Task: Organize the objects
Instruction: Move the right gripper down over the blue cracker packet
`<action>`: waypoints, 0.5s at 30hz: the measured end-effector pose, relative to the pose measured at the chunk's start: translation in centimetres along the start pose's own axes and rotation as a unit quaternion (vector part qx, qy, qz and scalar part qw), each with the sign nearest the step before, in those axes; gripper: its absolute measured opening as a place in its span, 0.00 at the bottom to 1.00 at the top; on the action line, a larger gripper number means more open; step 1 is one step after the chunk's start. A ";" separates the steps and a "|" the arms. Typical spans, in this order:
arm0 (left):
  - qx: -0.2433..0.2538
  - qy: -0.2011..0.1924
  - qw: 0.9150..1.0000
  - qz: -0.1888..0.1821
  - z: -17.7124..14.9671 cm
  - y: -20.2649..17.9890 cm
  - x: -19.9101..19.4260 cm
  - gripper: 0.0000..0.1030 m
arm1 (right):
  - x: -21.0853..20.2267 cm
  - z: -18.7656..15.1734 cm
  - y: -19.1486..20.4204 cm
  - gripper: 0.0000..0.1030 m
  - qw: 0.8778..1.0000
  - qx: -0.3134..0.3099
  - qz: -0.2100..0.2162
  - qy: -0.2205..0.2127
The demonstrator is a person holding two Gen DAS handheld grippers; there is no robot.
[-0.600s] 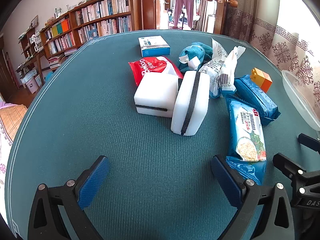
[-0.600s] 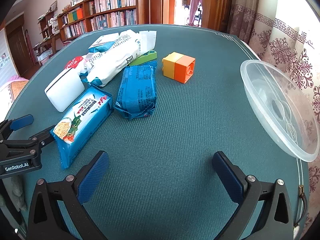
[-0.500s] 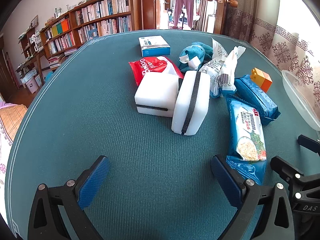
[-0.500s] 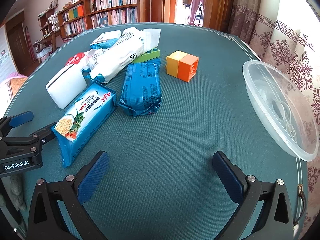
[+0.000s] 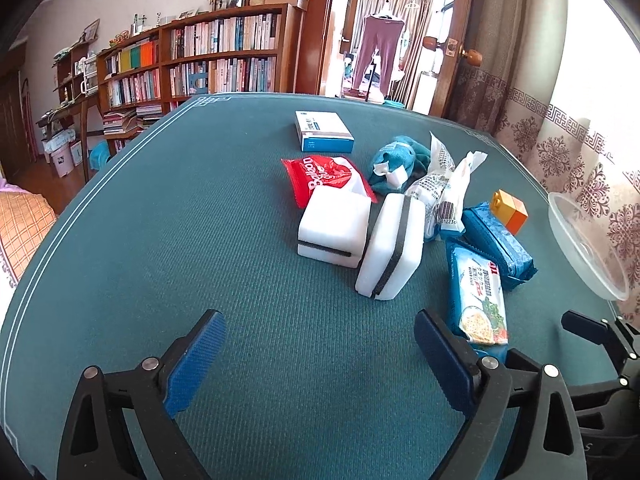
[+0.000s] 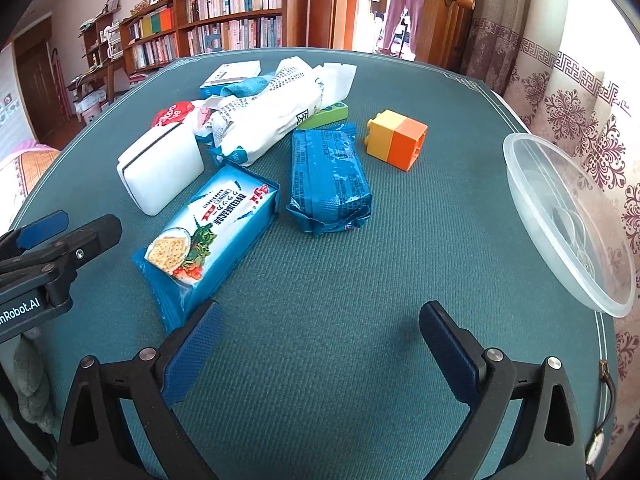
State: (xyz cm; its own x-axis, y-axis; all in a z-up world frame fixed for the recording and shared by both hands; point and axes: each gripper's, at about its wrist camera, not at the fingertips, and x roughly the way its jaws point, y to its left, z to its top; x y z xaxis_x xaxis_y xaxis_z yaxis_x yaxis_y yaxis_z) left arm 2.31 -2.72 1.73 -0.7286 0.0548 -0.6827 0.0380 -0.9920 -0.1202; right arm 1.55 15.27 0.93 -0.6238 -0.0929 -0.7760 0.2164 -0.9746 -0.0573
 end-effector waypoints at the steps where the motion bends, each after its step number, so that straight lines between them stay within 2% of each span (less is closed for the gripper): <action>1: -0.002 -0.003 1.000 -0.002 0.0 0.1 -0.1 0.93 | -0.1 0.0 0.1 0.96 1.000 0.000 0.001 -0.002; 5: -0.017 -0.007 1.000 -0.003 -0.1 0.7 -0.3 0.90 | -0.5 0.3 0.1 0.96 1.000 0.005 0.006 -0.010; 15: -0.053 -0.006 0.999 -0.004 0.1 2.2 -0.4 0.90 | -1.5 1.5 0.8 0.96 0.998 0.015 0.053 -0.021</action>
State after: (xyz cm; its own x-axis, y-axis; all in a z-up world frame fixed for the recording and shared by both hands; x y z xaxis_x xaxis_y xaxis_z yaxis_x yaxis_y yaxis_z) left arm 2.59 -4.91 1.82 -0.7371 0.0600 -0.6731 0.1044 -0.9740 -0.2012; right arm 1.49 14.28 2.99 -0.6296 -0.2043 -0.7496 0.2612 -0.9643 0.0435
